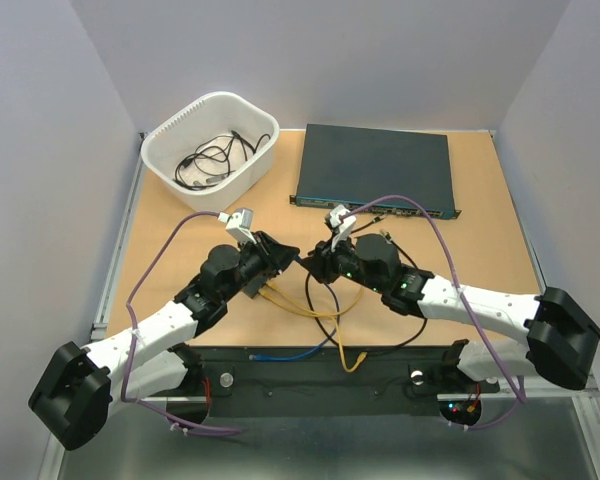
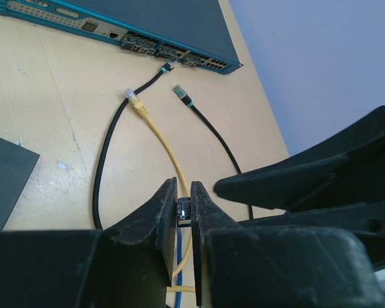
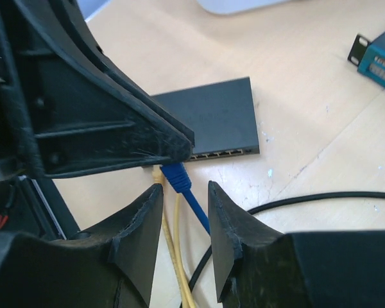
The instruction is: Insert the plug into the switch port
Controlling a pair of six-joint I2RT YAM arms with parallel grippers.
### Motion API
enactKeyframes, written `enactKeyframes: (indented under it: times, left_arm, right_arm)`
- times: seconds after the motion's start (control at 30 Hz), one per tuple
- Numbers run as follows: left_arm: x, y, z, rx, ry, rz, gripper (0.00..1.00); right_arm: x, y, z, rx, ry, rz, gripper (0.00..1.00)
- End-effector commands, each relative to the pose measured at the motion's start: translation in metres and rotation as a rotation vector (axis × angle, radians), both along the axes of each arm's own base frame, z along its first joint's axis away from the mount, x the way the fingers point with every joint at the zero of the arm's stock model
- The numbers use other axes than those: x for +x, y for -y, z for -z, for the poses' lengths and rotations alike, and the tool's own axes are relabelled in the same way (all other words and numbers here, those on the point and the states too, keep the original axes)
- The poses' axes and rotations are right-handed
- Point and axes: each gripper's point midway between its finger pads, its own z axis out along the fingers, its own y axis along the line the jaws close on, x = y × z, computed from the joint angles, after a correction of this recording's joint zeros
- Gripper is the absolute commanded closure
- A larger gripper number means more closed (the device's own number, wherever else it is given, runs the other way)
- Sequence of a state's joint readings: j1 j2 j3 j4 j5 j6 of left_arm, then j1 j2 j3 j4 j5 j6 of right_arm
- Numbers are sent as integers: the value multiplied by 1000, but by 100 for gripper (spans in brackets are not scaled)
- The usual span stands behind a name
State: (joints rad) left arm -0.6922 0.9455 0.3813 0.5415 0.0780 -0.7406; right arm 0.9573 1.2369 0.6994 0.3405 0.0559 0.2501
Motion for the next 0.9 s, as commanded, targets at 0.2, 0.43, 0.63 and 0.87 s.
enactKeyframes:
  times: [0.2, 0.43, 0.63, 0.87]
  left_arm:
    - [-1, 6, -15, -22, 44, 29, 100]
    - [-1, 6, -13, -21, 41, 32, 100]
    - [-1, 6, -11, -21, 36, 30, 100]
    - [-2, 2, -12, -16, 54, 20, 56]
  right_arm:
    - [9, -14, 9, -24, 19, -9, 60]
    - [14, -23, 8, -18, 26, -14, 64]
    - [14, -27, 4, 6, 36, -26, 90]
    - [3, -21, 5, 24, 47, -61, 99]
